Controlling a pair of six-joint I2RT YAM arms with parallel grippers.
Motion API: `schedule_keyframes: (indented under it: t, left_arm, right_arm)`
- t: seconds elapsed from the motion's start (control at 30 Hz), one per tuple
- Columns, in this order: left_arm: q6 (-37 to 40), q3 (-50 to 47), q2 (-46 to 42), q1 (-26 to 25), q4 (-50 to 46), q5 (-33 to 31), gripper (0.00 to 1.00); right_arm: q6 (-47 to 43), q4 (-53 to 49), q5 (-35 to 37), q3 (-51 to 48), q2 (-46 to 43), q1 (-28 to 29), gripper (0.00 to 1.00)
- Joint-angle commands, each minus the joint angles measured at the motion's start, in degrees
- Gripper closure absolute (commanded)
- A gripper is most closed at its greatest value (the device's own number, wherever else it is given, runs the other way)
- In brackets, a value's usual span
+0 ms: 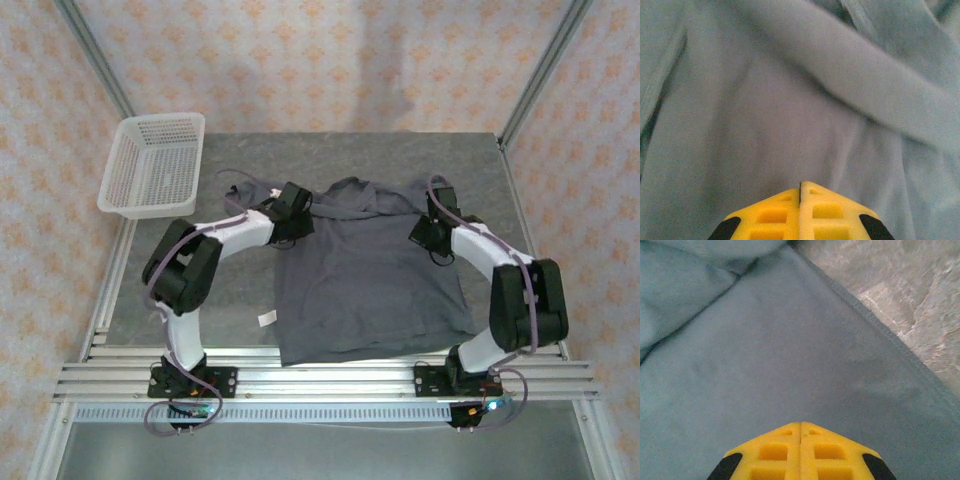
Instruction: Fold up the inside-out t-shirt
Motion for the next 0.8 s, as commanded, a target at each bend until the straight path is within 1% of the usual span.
schedule_keyframes:
  t: [0.0,0.17,0.33,0.47,0.57,0.6,0.67,0.7,0.77]
  left_arm:
    - [-1.7,4.2,6.5,3.4,2.1,-1.6,1.0]
    - [-1.2,10.9,14.8,7.3,5.2,1.2,1.0]
    - [-1.2,21.6,22.7,11.1,3.5,4.4,1.0]
    - [0.7,30.3,26.7,12.9,1.4,4.5,1.0]
    - [0.4,32.7,25.6,14.9,3.6,7.8,1.0]
    - [0.7,32.4,23.8,15.4,5.0,10.5,0.98]
    - [1.9,28.5,17.9,16.0,9.8,15.4,0.83]
    - [2.5,25.2,13.7,15.8,12.8,17.7,0.74]
    - [3.3,18.8,5.5,15.3,17.1,21.7,0.63]
  right_arm:
    - [3.3,5.8,-3.6,1.6,5.3,-0.8,1.0]
    - [5.2,9.1,-7.5,6.0,15.2,-0.9,1.0]
    - [6.4,9.7,-9.5,14.5,24.7,-0.9,1.0]
    - [4.9,5.0,-10.6,25.8,32.1,-0.9,1.0]
    - [3.4,0.3,-11.9,33.8,33.2,-0.9,1.0]
    - [3.0,-1.5,-11.8,35.5,31.8,-0.9,1.0]
    - [2.6,-2.3,-10.9,35.0,26.3,-0.9,1.0]
    - [2.8,-2.2,-10.1,33.0,22.6,-0.9,1.0]
    - [3.8,-1.8,-8.8,26.7,13.8,-0.9,0.93]
